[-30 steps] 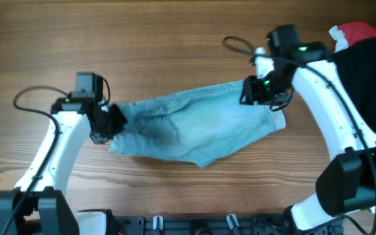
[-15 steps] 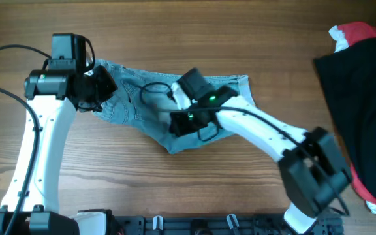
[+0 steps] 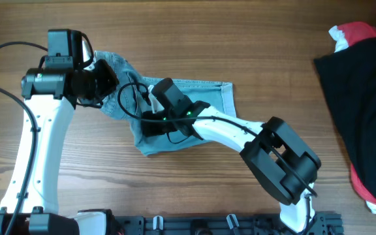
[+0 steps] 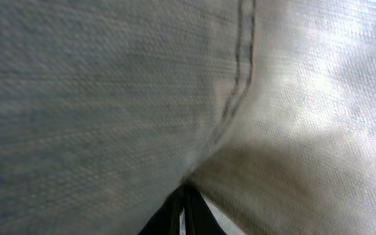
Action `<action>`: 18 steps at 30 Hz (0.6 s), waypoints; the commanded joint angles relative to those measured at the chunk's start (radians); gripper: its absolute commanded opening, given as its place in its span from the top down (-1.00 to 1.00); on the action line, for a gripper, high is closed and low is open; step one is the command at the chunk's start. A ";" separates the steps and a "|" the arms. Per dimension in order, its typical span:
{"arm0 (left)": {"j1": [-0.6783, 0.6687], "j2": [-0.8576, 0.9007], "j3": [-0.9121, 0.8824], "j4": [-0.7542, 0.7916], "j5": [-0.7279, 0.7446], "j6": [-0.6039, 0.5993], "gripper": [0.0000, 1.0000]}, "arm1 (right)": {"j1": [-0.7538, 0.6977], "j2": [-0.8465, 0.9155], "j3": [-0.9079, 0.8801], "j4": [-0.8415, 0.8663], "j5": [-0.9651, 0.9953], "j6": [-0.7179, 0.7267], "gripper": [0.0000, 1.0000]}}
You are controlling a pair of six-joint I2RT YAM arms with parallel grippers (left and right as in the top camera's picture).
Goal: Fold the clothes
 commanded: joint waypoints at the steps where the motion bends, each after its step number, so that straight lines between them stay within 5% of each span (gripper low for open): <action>1: -0.002 -0.019 0.031 -0.006 0.046 0.023 0.92 | -0.081 -0.041 0.016 -0.137 0.020 -0.116 0.91; 8: -0.039 -0.019 0.031 0.002 0.093 0.030 0.92 | -0.470 -0.158 0.010 -0.700 0.479 -0.348 0.88; 18: -0.264 0.006 0.031 0.111 0.058 -0.085 0.92 | -0.506 -0.154 -0.248 -0.466 0.439 -0.397 0.90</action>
